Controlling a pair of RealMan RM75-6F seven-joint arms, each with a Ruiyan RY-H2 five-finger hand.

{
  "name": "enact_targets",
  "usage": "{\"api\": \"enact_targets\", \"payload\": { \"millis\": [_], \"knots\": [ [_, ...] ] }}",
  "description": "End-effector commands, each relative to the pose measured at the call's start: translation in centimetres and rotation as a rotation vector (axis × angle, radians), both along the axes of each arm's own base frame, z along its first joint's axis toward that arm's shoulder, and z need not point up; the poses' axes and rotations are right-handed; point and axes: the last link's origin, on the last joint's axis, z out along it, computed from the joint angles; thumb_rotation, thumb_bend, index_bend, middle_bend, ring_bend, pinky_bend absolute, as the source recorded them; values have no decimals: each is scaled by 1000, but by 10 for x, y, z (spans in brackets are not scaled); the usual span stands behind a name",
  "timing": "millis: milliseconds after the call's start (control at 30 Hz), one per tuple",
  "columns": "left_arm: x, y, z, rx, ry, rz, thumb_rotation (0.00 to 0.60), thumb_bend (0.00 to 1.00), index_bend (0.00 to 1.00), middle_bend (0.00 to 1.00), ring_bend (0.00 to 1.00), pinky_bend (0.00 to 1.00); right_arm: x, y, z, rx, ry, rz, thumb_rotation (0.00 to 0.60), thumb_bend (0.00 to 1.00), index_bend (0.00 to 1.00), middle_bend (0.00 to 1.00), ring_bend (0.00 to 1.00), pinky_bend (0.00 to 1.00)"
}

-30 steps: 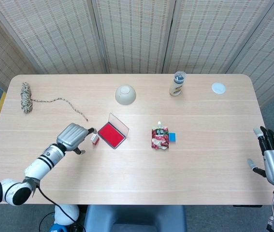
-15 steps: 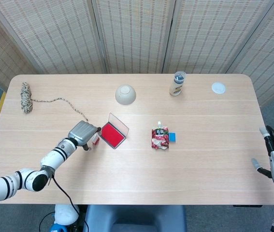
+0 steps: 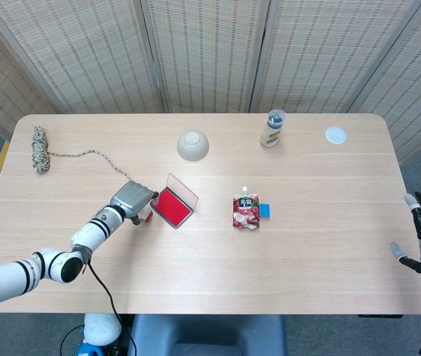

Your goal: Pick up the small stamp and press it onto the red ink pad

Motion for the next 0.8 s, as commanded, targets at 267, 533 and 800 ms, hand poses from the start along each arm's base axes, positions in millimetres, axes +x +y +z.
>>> {"api": "enact_targets", "payload": {
  "millis": [267,533,800],
  "knots": [
    [-2,10,-9,-18,11,31,600,284,390,1000,903,869,-1,0,2,-5,-3,-3,600,264,0,0,0,0],
    [-6,11,-11,-24,10,47,600,284,416,1000,903,869,0,1,2,-5,-3,2,600,264,0,0,0,0],
    [-9,12,-13,-27,19,49,600,285,440,1000,903,869,0,2,2,-7,-1,2,600,264,0,0,0,0]
  ]
}}
